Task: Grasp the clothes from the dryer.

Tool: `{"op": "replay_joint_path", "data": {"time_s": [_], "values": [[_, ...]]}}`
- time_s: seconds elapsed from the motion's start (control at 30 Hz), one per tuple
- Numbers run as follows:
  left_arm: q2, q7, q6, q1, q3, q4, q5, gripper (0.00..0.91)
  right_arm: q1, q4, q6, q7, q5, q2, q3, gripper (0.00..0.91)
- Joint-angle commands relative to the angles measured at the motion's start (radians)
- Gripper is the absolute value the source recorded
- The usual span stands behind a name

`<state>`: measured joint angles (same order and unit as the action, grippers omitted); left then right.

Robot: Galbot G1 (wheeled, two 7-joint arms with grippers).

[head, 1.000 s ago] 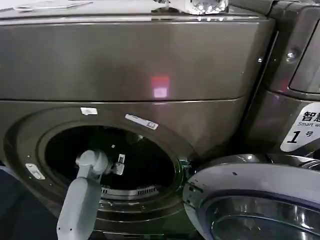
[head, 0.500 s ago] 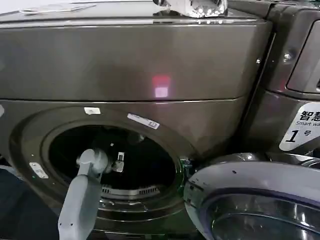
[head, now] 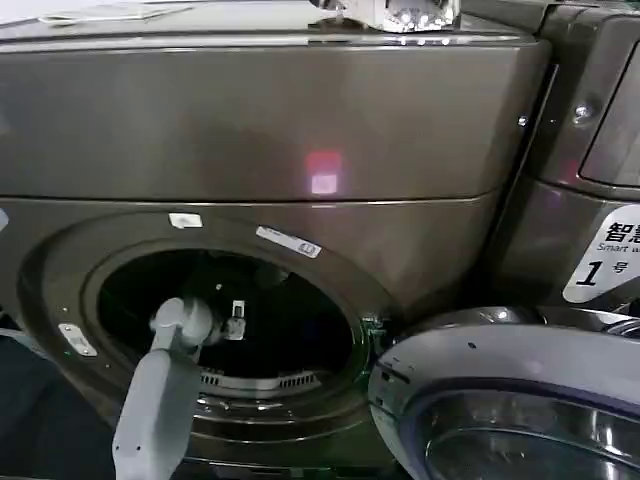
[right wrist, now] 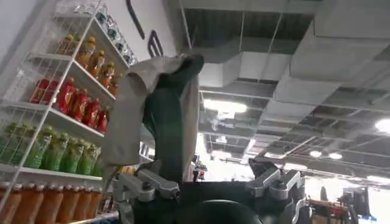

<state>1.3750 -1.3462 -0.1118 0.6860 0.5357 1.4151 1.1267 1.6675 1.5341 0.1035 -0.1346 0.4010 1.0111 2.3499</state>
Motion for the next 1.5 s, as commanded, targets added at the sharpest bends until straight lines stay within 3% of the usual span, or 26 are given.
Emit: {"op": "replay_joint_path", "data": {"time_s": [0.03, 0.6, 0.7, 0.8, 0.9, 1.0, 1.37, 1.5], "values": [[-0.001, 0.000, 0.039, -0.001, 0.003, 0.023, -0.057, 0.000, -0.003, 0.001, -0.001, 0.000, 0.000, 0.001, -0.004, 0.907], [0.009, 0.033, 0.068, 0.008, 0.053, 0.084, -0.159, 0.000, 0.001, 0.004, 0.003, -0.001, 0.010, 0.005, -0.004, 0.907], [0.018, 0.208, 0.101, 0.016, 0.081, 0.103, -0.320, 0.000, 0.003, 0.016, 0.025, 0.000, 0.041, 0.012, -0.005, 0.907], [0.032, 0.356, 0.144, 0.022, 0.100, 0.135, -0.356, 0.000, 0.001, 0.034, 0.030, 0.004, 0.045, 0.020, -0.016, 0.907], [0.038, 0.462, 0.189, 0.019, 0.108, 0.156, -0.398, 0.000, -0.003, 0.072, 0.101, 0.006, 0.046, 0.024, -0.016, 0.907], [0.052, 0.574, 0.246, 0.014, 0.107, 0.172, -0.432, 0.000, -0.001, 0.072, 0.029, -0.010, 0.074, 0.026, -0.030, 0.907], [0.118, 1.079, 0.471, 0.016, 0.051, 0.210, -0.681, 0.000, 0.000, 0.070, 0.024, -0.012, 0.085, 0.031, -0.026, 0.907], [0.167, 1.233, 0.482, 0.033, 0.040, 0.233, -0.750, 0.000, 0.002, 0.071, 0.022, -0.012, 0.092, 0.033, -0.024, 0.907]]}}
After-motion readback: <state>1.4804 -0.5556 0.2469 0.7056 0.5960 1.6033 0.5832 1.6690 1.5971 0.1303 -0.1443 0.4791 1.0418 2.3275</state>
